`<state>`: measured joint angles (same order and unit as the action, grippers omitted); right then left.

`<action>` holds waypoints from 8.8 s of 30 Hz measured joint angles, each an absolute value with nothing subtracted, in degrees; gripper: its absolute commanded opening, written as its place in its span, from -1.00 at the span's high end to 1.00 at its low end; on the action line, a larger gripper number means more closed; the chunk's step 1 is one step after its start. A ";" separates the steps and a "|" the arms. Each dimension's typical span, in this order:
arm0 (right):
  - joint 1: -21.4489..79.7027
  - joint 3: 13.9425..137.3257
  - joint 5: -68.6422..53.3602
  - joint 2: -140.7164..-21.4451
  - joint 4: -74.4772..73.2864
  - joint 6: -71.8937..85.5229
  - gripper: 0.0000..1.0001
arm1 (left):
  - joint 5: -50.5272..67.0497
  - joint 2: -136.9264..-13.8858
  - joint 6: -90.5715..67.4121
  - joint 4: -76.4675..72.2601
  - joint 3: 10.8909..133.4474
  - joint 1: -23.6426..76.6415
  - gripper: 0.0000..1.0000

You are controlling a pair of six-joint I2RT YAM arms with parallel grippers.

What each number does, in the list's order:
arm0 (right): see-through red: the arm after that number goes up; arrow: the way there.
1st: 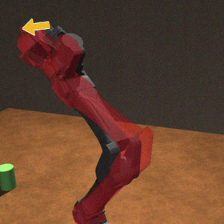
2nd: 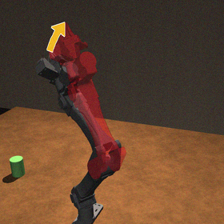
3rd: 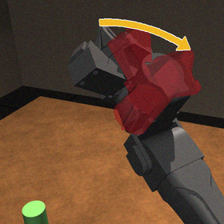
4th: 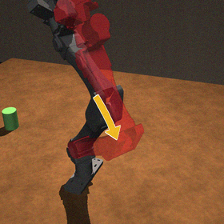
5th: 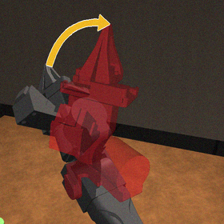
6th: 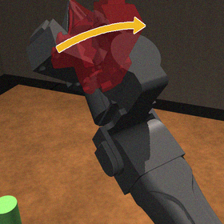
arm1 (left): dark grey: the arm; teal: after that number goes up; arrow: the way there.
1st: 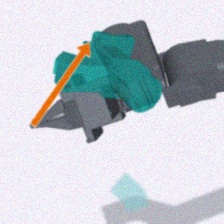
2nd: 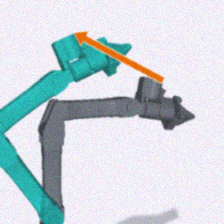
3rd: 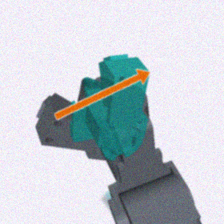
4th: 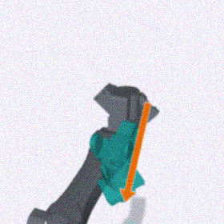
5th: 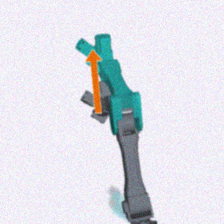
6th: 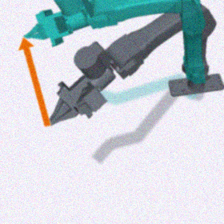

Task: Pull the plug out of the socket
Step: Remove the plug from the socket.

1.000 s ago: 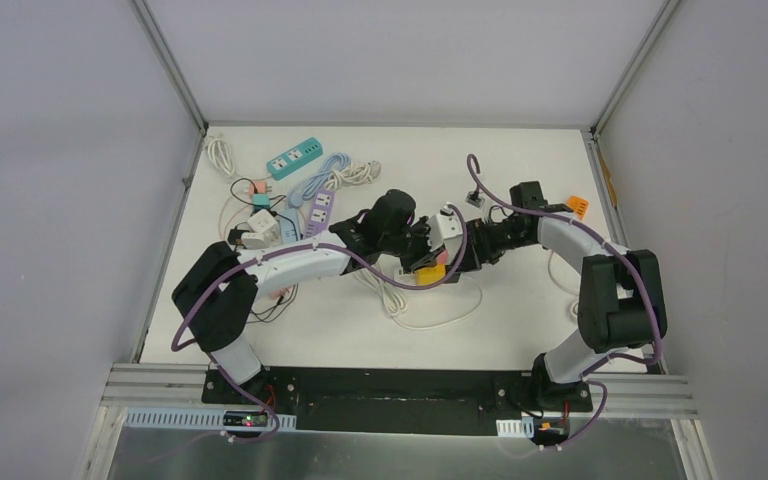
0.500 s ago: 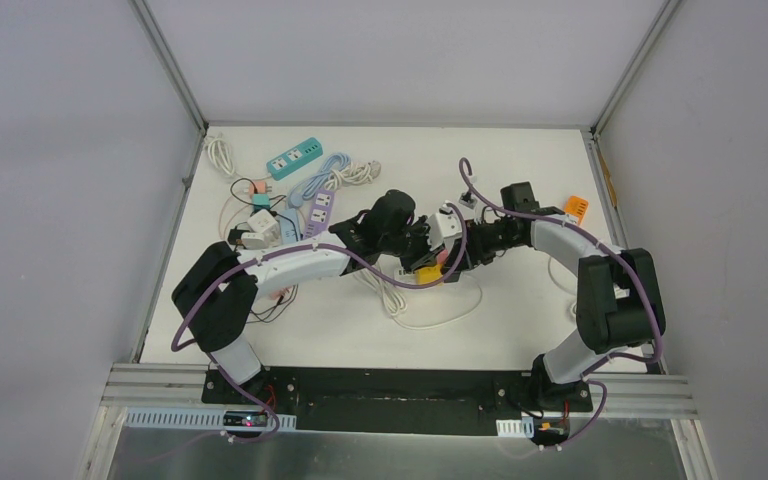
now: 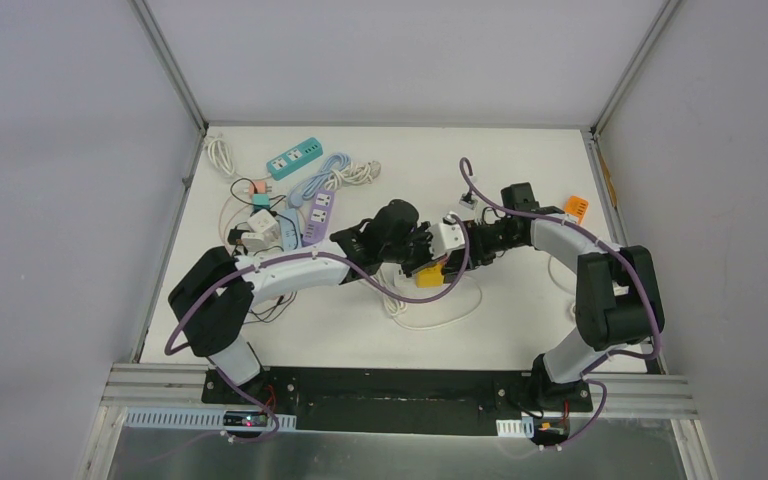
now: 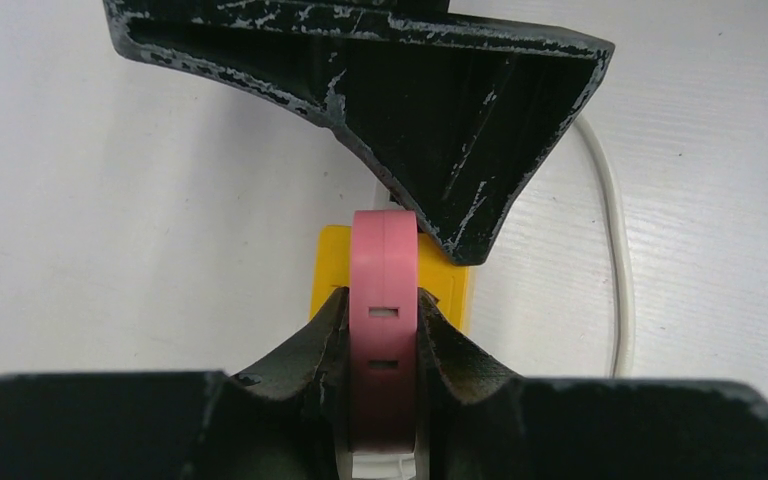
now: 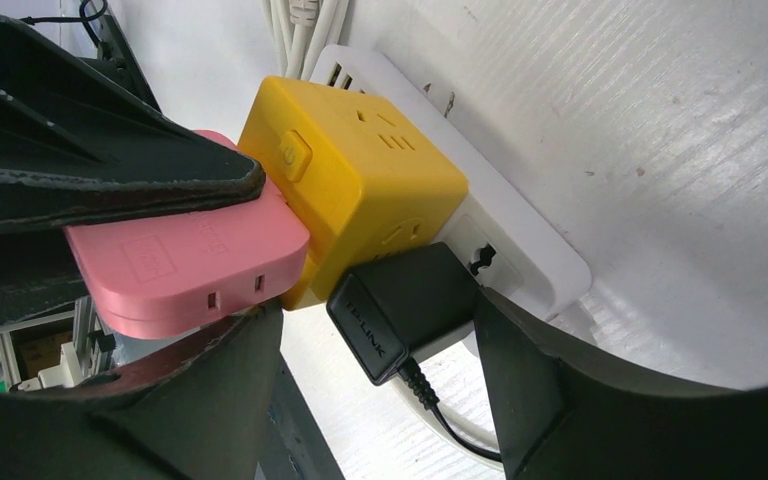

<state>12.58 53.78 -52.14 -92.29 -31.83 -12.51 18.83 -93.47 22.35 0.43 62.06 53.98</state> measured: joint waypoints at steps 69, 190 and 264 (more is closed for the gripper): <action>4.78 55.66 -57.17 -91.72 -35.09 -15.64 -0.48 | 17.98 -93.73 10.31 4.95 64.45 51.66 1.00; 14.55 58.87 -55.11 -101.80 -34.89 -5.50 0.71 | 8.25 -98.54 -8.16 11.33 72.88 52.42 1.00; 23.90 53.60 -44.07 -85.32 -18.65 -42.74 0.90 | 6.31 -94.63 -26.17 -4.32 61.78 49.23 1.00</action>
<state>23.90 53.60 -44.07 -85.32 -18.65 -42.74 6.31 -94.63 -26.17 -4.32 61.78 49.23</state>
